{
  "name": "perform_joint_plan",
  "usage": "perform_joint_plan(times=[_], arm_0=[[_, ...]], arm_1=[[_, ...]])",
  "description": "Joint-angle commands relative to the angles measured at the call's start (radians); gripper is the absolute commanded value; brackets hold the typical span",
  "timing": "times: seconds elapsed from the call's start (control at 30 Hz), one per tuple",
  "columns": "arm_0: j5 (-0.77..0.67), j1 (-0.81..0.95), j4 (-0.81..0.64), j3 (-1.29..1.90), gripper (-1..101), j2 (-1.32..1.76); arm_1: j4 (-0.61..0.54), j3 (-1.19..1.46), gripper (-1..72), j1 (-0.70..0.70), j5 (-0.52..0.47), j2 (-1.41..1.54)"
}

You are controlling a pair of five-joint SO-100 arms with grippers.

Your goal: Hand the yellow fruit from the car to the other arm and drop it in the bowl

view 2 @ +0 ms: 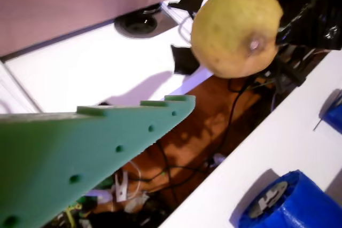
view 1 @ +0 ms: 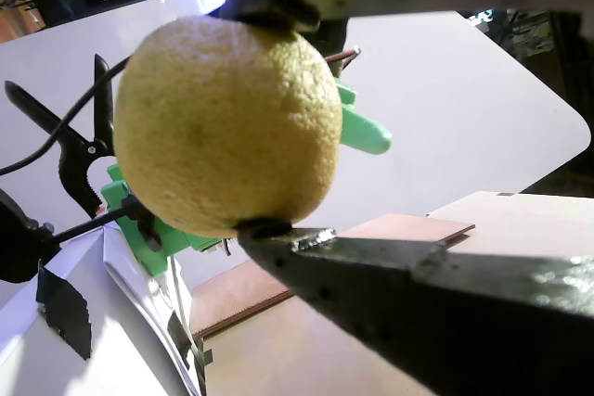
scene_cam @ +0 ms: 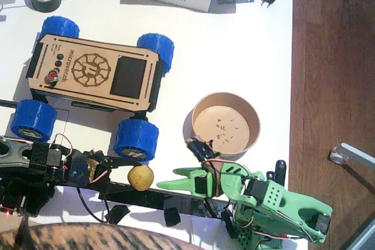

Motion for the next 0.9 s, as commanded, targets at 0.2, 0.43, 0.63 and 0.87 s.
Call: perform_joint_plan(times=[0.2, 0.43, 0.63, 0.87], arm_0=[[-0.008, 0.005, -0.075, -0.012, 0, 0.035], [-0.008, 0.005, -0.106, -0.012, 0, 0.037], [-0.008, 0.005, -0.107, -0.012, 0, 0.037], [-0.008, 0.005, -0.107, -0.012, 0, 0.032]], arm_1=[[-0.1, -0.057, 38.8, -0.006, 0.038, -0.107], [-0.209, -0.104, 39.3, -0.003, 0.069, -0.301], [-0.258, -0.172, 39.6, -0.015, 0.074, -0.416], [-0.285, -0.204, 40.9, 0.0, 0.025, -0.485]])
